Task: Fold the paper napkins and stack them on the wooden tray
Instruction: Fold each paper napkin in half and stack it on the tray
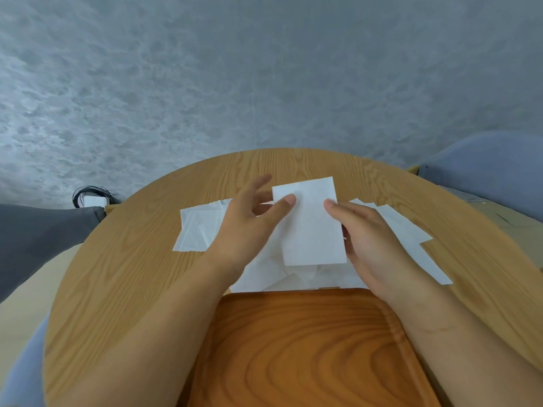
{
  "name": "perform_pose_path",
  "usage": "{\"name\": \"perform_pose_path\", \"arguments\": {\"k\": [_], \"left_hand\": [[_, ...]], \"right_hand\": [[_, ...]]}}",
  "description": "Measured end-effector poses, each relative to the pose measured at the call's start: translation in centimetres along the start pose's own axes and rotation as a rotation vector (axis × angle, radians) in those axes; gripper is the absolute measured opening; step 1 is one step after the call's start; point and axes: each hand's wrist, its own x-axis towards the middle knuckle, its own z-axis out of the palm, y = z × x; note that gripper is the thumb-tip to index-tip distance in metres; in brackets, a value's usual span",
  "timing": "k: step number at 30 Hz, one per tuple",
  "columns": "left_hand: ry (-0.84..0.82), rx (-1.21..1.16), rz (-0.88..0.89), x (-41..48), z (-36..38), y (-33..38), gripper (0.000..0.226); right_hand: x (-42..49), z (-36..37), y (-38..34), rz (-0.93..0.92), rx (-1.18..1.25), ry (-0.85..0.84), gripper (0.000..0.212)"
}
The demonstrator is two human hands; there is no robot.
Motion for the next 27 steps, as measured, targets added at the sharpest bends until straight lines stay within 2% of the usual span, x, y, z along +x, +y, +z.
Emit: {"name": "perform_pose_path", "arguments": {"k": [3, 5, 8, 12, 14, 17, 21, 23, 25, 27], "left_hand": [[-0.149, -0.074, 0.025, -0.2, -0.4, 0.5, 0.023], [-0.222, -0.083, 0.047, -0.4, -0.7, 0.8, 0.013], [-0.369, -0.072, 0.003, -0.4, -1.2, 1.0, 0.009], [-0.561, -0.011, -0.098, -0.4, -2.2, 1.1, 0.006], [-0.687, 0.107, -0.117, -0.5, -2.7, 1.1, 0.007], [-0.789, 0.319, -0.123, -0.7, -3.0, 1.2, 0.007], [-0.873, 0.403, -0.131, -0.9, -2.6, 1.4, 0.011], [-0.862, 0.428, -0.114, -1.0, -2.4, 1.5, 0.016], [-0.774, 0.46, -0.056, -0.8, -2.3, 1.2, 0.023], [-0.625, 0.475, 0.029, -0.4, -2.0, 0.7, 0.018]], "right_hand": [[-0.2, -0.4, -0.3, 0.034, 0.049, -0.115, 0.025], [-0.5, -1.0, -0.7, 0.037, 0.053, -0.184, 0.028], [-0.6, -2.0, -1.4, -0.011, -0.029, -0.253, 0.03], [-0.6, -3.1, -1.5, 0.002, -0.226, -0.34, 0.01], [-0.9, -3.0, -1.4, 0.068, -0.32, -0.449, 0.007], [-1.5, -2.5, -1.3, 0.137, -0.398, -0.611, 0.006], [-1.8, -2.1, -1.4, 0.149, -0.496, -0.691, 0.011], [-1.9, -2.0, -1.3, 0.151, -0.514, -0.689, 0.014], [-1.8, -1.8, -1.1, 0.166, -0.508, -0.682, 0.006], [-1.7, -1.7, -1.0, 0.177, -0.504, -0.69, 0.005]]}}
